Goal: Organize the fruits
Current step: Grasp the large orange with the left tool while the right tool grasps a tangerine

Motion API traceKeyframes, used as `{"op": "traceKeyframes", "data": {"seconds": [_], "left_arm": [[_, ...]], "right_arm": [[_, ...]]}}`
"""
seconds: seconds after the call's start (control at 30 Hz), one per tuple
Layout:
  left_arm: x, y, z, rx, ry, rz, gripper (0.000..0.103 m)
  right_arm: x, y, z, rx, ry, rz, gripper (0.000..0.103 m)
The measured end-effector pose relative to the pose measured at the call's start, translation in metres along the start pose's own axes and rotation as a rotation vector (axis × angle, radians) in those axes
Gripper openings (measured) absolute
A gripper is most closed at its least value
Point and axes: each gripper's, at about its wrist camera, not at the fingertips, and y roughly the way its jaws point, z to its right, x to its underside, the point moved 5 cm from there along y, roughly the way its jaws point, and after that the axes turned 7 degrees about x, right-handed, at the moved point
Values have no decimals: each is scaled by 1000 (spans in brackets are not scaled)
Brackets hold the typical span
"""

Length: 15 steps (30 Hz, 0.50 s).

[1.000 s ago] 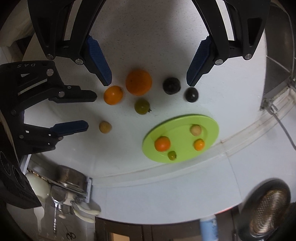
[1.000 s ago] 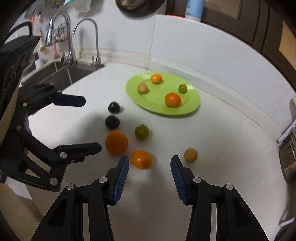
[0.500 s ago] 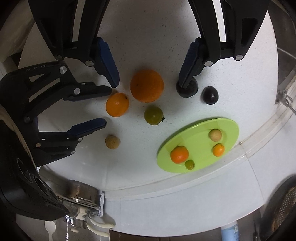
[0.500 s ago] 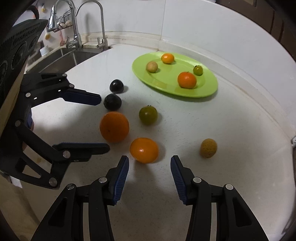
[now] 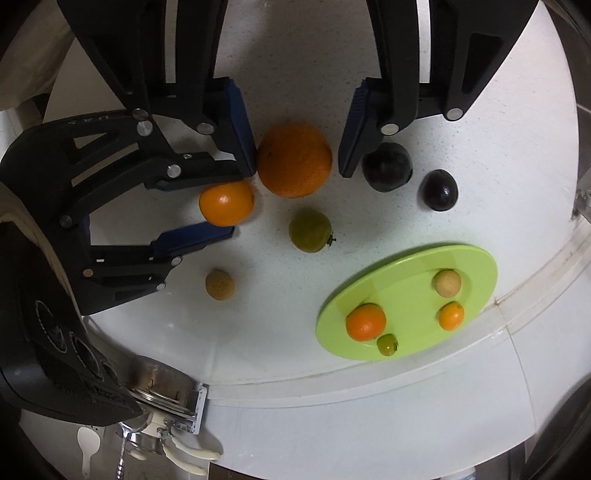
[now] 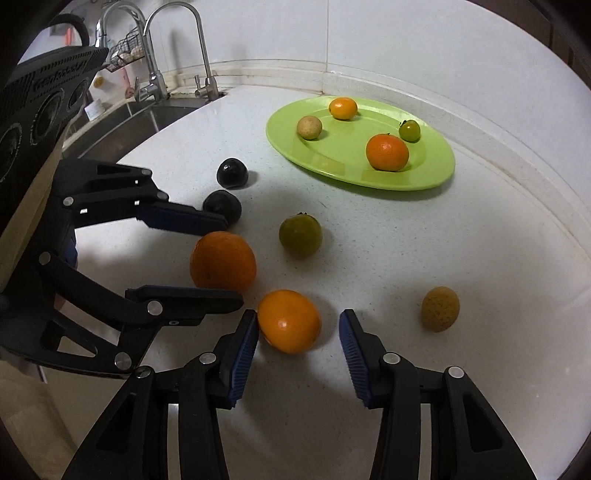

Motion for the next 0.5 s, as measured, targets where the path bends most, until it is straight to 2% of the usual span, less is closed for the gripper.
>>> {"op": "traceKeyframes", "data": {"seconds": [0.1, 0.2, 0.5], "left_arm": [[0, 0, 1, -5, -7, 3, 40], [1, -2, 1, 2, -41, 5, 40], [-2, -23, -2, -42, -108, 52, 40]], "right_arm": [[1, 1, -1, -6, -2, -1, 34], [2, -1, -1, -11, 16, 1, 34], [-1, -18, 3, 6, 97, 46, 34]]}}
